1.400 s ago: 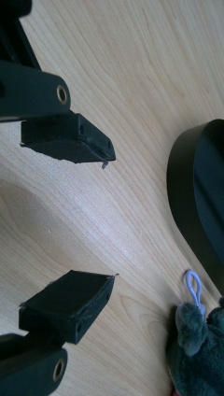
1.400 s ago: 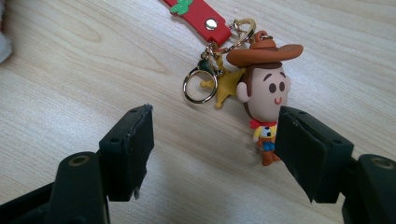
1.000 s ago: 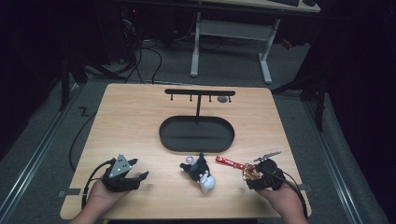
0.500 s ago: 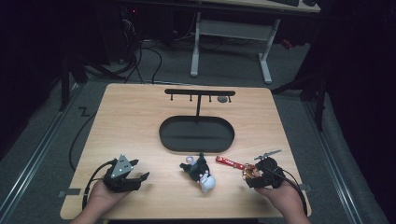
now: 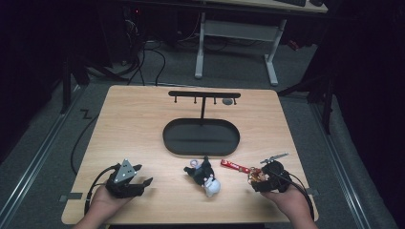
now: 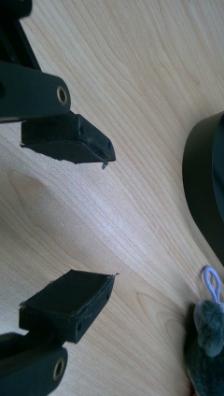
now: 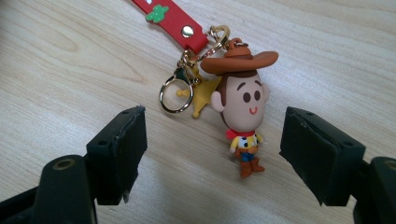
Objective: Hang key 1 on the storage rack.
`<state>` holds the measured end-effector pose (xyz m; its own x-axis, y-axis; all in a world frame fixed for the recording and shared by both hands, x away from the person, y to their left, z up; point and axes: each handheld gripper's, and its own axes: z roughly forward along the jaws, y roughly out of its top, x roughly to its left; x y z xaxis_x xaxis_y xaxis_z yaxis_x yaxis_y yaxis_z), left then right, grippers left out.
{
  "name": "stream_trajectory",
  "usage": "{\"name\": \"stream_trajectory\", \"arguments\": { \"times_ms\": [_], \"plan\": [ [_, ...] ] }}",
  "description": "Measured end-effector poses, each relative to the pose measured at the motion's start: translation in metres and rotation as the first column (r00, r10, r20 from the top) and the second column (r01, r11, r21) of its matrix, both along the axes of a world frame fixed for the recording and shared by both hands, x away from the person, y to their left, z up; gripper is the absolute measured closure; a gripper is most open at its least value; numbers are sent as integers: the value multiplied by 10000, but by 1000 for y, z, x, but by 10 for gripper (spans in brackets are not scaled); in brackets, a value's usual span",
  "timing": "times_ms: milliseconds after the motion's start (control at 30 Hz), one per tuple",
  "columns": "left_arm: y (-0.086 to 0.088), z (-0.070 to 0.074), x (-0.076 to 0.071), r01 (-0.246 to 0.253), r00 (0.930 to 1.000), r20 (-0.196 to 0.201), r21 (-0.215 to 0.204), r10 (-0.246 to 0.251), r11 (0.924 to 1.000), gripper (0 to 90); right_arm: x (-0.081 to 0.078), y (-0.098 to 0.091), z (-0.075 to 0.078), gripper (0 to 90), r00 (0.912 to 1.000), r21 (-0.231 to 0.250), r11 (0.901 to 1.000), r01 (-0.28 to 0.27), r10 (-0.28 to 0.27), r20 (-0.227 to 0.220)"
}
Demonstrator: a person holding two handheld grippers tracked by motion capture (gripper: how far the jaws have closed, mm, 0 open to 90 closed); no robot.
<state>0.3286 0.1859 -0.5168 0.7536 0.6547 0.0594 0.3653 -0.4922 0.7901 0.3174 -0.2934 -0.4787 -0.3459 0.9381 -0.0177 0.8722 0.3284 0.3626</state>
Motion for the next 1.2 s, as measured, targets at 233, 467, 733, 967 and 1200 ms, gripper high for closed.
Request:
{"name": "stream_trajectory", "arguments": {
  "times_ms": [233,467,733,967,1200],
  "plan": [
    [0,0,1,20,10000,-1,46,-20,10000,349,2,0,-1,226,10000,-77,10000,-36,36,-14],
    [0,-1,0,6,10000,-25,12,-6,10000,349,5,2,1,255,9997,-224,9995,-238,235,-111],
    [0,0,0,64,10000,-13,27,-64,10000,349,12,5,1,395,9975,-851,9951,-499,454,-543],
    [1,0,0,46,10000,-37,33,-46,10000,348,19,2,-5,507,9968,-1067,9933,-451,378,-703],
    [1,0,-1,73,10000,-10,108,-73,9999,348,24,3,-10,558,9947,-1345,9891,-604,484,-908]
  ]
}}
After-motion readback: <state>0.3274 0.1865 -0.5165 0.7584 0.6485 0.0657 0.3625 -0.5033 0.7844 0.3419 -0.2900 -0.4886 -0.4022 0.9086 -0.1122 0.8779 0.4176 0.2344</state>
